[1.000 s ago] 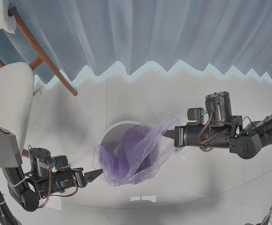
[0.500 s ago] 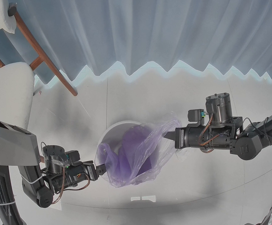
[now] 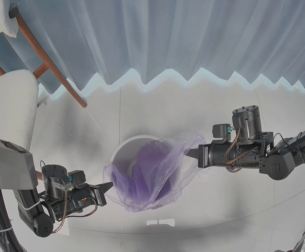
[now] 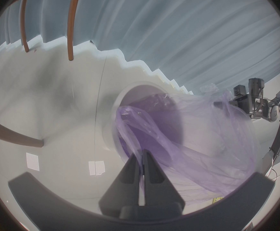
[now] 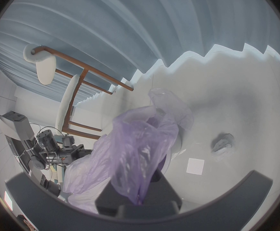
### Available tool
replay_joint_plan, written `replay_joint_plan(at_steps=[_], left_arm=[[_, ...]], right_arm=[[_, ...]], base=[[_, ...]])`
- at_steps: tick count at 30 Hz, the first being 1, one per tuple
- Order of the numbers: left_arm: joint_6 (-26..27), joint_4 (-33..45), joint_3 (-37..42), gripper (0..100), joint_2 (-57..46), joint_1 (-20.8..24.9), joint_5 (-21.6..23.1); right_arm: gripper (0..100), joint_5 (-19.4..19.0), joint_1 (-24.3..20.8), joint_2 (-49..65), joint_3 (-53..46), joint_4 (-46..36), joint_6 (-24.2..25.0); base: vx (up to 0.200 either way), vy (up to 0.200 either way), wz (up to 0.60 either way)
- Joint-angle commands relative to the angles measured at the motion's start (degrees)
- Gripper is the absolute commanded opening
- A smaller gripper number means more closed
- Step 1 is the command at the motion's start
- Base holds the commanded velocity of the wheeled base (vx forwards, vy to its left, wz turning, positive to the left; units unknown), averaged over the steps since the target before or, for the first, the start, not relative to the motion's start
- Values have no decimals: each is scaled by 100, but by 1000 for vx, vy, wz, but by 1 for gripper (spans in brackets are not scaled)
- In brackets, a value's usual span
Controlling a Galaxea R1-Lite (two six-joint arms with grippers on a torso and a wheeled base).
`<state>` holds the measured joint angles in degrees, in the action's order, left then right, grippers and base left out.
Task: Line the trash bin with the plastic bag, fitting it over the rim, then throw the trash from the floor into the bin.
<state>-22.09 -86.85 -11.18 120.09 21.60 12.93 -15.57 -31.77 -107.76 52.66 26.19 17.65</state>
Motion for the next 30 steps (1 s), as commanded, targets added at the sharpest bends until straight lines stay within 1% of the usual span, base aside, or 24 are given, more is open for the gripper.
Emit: replay_joint_plan(at_steps=[1,3,4,5,7,9,11,14,15,16,19,20,21,23,27,30], left_arm=[[-6,-25,142,0,-566,-77,-1],[3,-25,63,0,-820,-104,-89],[3,-25,63,0,-820,-104,-89],[3,10,-33,0,-1005,-7,-221],[-6,27,-139,0,-1093,151,-274],[-6,36,-236,0,-1093,178,-283],[-6,54,-543,0,-996,99,-327],[-15,247,-1079,0,-689,-218,-494],[-15,300,-1211,0,-636,-262,-538],[-15,476,-1624,0,-530,-402,-643],[-15,950,-2327,0,-416,-596,-880],[-15,1021,-2424,0,-407,-622,-907],[-15,1214,-2617,0,-363,-666,-968],[-15,1372,-2749,0,-276,-728,-986],[-6,1434,-2776,0,-161,-807,-1003],[20,1574,-2776,0,-47,-912,-1100]], right_arm=[[0,1,162,1,86,97,-25],[0,-17,320,-78,288,335,-43],[0,-17,320,-78,288,335,-43],[0,-25,443,-166,605,335,-34],[0,-25,558,-307,991,299,-34],[0,-25,610,-421,1238,255,-34],[0,-17,698,-676,1747,106,-25],[0,10,707,-992,2292,-105,-25],[0,10,707,-1071,2398,-140,-25],[0,19,698,-1273,2705,-202,-51],[0,27,654,-1651,3347,-369,-69],[0,27,654,-1722,3461,-412,-69],[0,27,646,-1906,3795,-623,-78],[0,45,654,-2161,4305,-1045,-139],[0,221,690,-2574,5201,-1722,-227],[0,265,716,-2847,5641,-2074,-262]], base=[[0,0,0],[0,0,0],[0,0,0],[0,0,0],[0,0,0],[0,0,0],[0,0,0],[0,0,0],[0,0,0],[0,0,0],[0,0,0],[0,0,0],[0,0,0],[0,0,0],[0,0,0],[0,0,0]])
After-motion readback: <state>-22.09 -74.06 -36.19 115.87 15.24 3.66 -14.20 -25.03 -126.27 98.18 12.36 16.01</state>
